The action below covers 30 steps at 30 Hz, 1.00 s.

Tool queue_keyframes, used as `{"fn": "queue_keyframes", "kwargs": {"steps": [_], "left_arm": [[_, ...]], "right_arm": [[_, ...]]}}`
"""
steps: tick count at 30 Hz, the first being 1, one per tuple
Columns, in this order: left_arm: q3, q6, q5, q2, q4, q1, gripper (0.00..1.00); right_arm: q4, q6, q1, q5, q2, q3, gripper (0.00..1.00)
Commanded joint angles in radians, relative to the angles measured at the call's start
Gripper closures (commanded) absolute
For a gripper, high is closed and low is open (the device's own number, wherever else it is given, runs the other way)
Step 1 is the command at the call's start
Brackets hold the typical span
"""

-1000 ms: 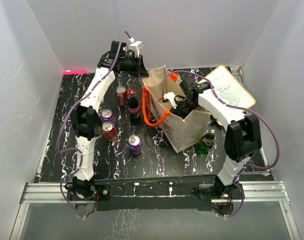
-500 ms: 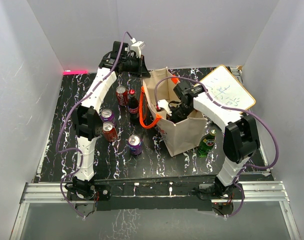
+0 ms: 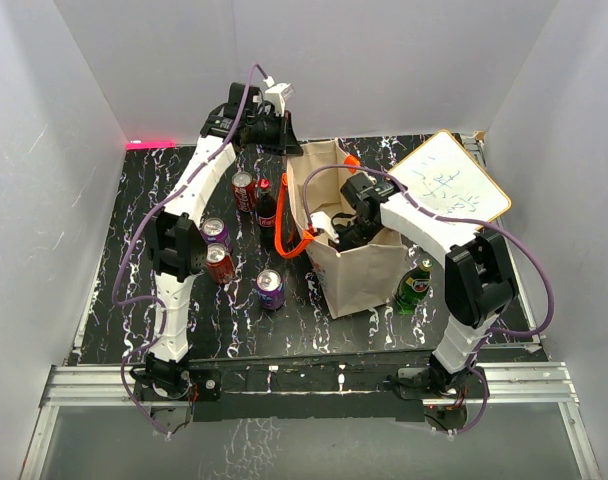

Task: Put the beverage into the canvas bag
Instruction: Place the drink in the canvas bag.

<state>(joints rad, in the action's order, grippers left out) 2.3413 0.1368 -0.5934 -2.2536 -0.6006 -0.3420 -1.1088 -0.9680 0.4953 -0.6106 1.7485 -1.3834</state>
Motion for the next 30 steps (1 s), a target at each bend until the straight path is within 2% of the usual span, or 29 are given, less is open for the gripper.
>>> {"fn": "queue_keyframes", "kwargs": {"steps": [1, 6, 14, 24, 30], "left_arm": [[0.035, -0.008, 0.042, -0.011, 0.026, 0.001, 1.0], [0.035, -0.009, 0.037, -0.011, 0.023, 0.0, 1.0], [0.007, -0.039, -0.031, 0.013, 0.022, 0.0, 1.0], [-0.05, -0.041, -0.047, 0.048, 0.043, -0.001, 1.0], [-0.051, -0.046, -0.044, 0.055, 0.04, -0.002, 1.0]], "right_arm": [[-0.03, -0.017, 0.025, -0.126, -0.025, 0.024, 0.59], [0.005, 0.008, 0.039, -0.123, -0.014, 0.027, 0.41], [0.091, 0.098, 0.038, -0.087, -0.053, 0.011, 0.22], [0.143, 0.162, 0.035, -0.081, -0.121, -0.044, 0.08], [0.16, 0.2, 0.035, -0.078, -0.151, -0.092, 0.05]]}}
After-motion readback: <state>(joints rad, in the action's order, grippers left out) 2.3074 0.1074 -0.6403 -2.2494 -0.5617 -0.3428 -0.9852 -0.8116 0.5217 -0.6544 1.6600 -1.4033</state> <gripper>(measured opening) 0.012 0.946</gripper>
